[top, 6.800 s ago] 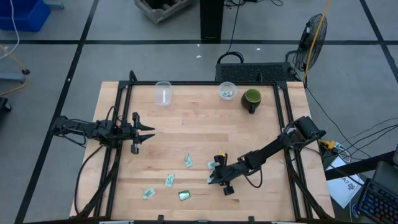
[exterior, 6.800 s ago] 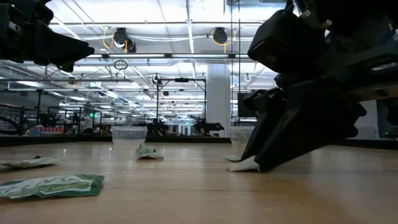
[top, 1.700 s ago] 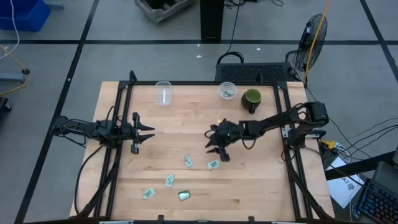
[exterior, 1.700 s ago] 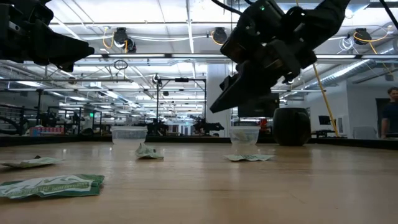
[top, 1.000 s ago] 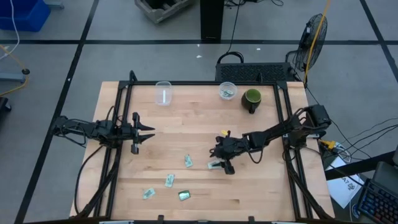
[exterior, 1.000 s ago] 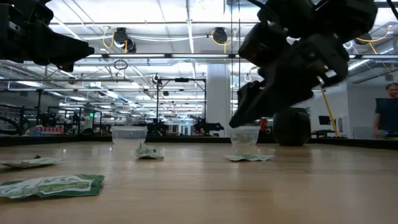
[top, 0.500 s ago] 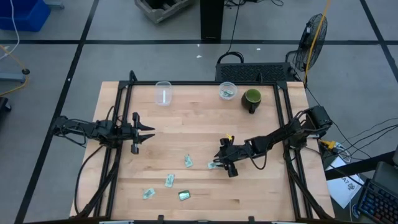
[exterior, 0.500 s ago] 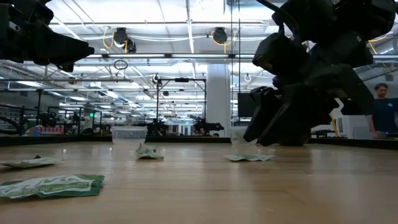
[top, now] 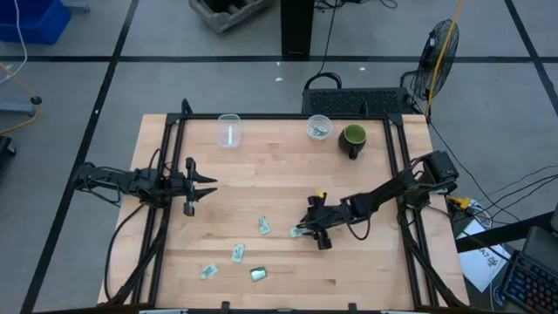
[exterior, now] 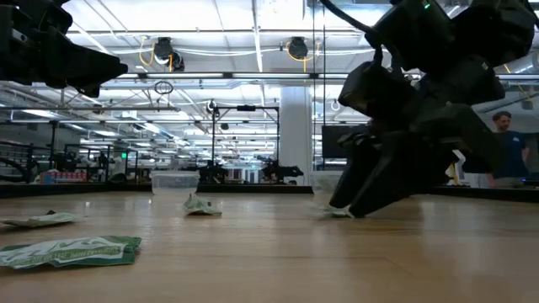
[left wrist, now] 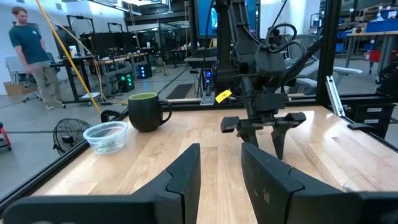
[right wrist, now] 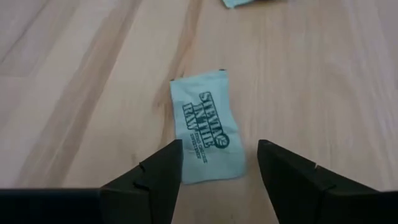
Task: Pick and place items into bin
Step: Put the green stevia packet into the right transparent bin
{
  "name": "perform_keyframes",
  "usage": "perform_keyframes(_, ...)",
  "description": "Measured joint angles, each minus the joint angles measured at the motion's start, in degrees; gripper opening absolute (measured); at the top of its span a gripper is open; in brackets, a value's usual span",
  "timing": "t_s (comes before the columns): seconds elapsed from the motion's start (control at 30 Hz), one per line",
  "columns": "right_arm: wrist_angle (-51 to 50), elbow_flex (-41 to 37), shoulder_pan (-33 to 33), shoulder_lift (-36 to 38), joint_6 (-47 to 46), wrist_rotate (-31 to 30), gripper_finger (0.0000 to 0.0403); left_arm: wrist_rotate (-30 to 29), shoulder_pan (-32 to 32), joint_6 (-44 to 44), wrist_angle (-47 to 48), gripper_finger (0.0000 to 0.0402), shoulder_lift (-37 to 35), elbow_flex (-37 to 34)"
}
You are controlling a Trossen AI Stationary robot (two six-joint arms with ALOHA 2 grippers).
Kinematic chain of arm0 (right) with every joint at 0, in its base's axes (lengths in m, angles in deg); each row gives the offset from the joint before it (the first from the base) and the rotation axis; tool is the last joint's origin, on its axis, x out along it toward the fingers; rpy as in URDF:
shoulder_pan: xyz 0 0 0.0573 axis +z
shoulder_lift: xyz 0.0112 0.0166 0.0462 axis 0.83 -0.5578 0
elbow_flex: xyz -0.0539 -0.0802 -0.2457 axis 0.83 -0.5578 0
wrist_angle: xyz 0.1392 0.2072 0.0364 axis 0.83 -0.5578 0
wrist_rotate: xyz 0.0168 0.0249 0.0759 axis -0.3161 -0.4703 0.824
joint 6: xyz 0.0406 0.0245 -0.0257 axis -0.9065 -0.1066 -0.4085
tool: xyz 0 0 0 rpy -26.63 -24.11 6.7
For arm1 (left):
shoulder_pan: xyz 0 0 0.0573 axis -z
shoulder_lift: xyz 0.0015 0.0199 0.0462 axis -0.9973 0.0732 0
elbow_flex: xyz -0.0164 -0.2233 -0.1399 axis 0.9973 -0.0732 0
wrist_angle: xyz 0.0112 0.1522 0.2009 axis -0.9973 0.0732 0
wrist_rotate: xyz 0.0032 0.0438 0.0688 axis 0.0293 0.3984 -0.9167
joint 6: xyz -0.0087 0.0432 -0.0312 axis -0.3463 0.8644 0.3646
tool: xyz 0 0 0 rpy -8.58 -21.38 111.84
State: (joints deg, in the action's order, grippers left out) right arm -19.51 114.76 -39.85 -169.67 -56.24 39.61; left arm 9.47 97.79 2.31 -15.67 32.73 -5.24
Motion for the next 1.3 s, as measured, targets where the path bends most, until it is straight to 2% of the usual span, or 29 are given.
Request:
perform_keyframes(0.37,0.64,0.04,-0.02,-0.83,0.13,-0.21,0.0193,0.00,-0.02,0.01,-0.01,0.0122,0.00,0.00)
perform_keyframes(0.8,2.22,-0.03,-0.11,-0.90,0.46,-0.40,0.0094,0.00,-0.01,-0.01,-0.01,0.0122,0.01,0.00)
perform_keyframes(1.13,4.68,-0.11,-2.07,-0.46,3.39,-0.73,0.0061,0.00,0.00,-0.01,-0.01,0.0122,0.02,-0.02)
perform_keyframes(1.3,5.91,-0.11,-3.93,-0.39,3.78,-4.40,0.0050,0.00,-0.02,0.00,-0.01,0.0122,0.02,-0.01)
